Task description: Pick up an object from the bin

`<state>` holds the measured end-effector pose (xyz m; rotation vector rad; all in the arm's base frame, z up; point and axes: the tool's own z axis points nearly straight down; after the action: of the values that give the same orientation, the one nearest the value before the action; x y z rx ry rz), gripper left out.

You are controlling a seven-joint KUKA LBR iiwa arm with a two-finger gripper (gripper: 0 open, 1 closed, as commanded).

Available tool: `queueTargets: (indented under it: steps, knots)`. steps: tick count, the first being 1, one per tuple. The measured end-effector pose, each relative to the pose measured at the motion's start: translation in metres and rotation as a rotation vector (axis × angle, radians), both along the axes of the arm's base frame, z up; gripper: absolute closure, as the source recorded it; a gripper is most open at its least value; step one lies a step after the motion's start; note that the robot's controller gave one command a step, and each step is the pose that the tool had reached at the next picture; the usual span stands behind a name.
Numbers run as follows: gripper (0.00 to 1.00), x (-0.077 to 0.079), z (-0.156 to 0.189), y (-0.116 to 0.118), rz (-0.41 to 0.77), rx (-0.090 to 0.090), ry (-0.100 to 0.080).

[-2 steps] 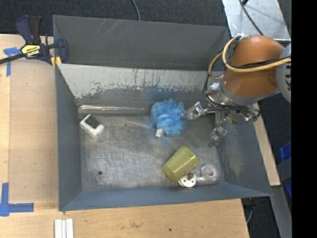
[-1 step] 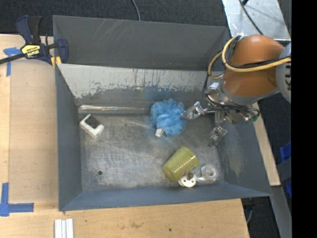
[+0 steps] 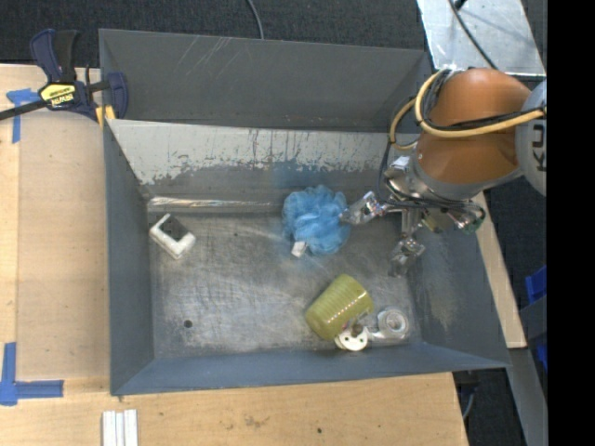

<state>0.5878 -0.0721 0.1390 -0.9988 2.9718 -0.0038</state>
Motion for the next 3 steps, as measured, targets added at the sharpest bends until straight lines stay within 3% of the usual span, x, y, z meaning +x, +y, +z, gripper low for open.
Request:
queueTargets:
  steps: [1,2,3]
  knots:
    - [0.0,-0.015,-0.057,0.006,-0.154,0.0,0.0]
    - [0.0,-0.011,-0.065,0.01,-0.172,-0.003,0.004]
    - [0.0,-0.01,-0.064,0.033,-0.072,-0.002,-0.006]
